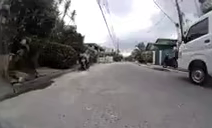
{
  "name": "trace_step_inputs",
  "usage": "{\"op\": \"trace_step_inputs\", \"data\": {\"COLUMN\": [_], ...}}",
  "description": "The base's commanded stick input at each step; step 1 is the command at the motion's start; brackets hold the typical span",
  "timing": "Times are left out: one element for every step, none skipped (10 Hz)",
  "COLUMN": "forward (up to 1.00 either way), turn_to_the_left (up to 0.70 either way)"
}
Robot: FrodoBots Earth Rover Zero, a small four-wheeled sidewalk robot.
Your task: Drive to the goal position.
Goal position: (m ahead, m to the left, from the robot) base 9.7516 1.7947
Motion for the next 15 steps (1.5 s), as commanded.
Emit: {"op": "trace_step_inputs", "data": {"forward": [1.0,1.0,1.0,1.0,1.0,1.0,1.0,1.0,1.0,1.0,1.0,1.0,1.0,1.0,1.0], "turn_to_the_left": [0.0,0.0,0.0,0.0,0.0,0.0,0.29,0.39,0.0,0.0,0.0,0.0,0.0,0.0,0.0]}}
